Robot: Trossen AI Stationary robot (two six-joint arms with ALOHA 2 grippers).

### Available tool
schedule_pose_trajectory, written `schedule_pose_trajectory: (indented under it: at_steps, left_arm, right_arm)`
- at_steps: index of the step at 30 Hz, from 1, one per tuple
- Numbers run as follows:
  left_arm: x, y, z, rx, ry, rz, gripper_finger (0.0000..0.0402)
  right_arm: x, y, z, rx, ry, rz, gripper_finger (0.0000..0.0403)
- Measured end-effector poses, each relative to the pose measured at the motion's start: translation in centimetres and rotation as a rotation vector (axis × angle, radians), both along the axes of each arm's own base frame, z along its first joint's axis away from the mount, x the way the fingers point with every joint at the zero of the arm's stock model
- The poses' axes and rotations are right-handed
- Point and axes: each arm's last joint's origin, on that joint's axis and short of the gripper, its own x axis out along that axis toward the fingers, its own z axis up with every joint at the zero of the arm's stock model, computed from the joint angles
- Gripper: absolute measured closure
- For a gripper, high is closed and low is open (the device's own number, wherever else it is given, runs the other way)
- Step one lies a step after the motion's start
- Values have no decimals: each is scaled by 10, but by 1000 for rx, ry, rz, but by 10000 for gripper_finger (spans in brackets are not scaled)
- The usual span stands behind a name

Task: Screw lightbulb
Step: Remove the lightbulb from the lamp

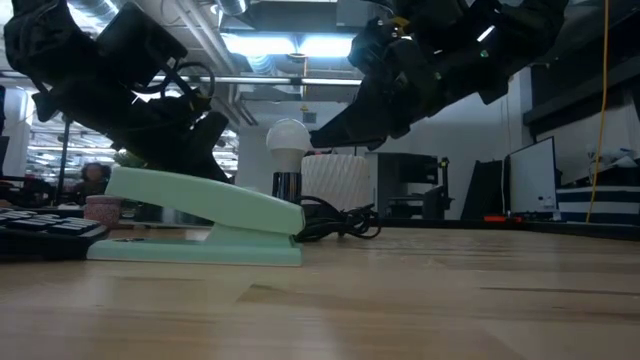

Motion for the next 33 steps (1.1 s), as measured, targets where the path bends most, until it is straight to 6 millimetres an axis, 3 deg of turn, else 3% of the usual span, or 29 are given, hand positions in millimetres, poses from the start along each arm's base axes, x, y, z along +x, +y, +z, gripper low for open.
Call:
schedule_pose_trajectory:
  at_steps: [10, 33]
  left_arm:
    - [-1, -10, -1, 0, 13, -58, 400]
    - [-1, -9, -1, 75, 84, -102, 400]
  right_arm:
    - [0, 0, 0, -2, -1, 0, 363]
    - [0, -1, 0, -1, -2, -4, 363]
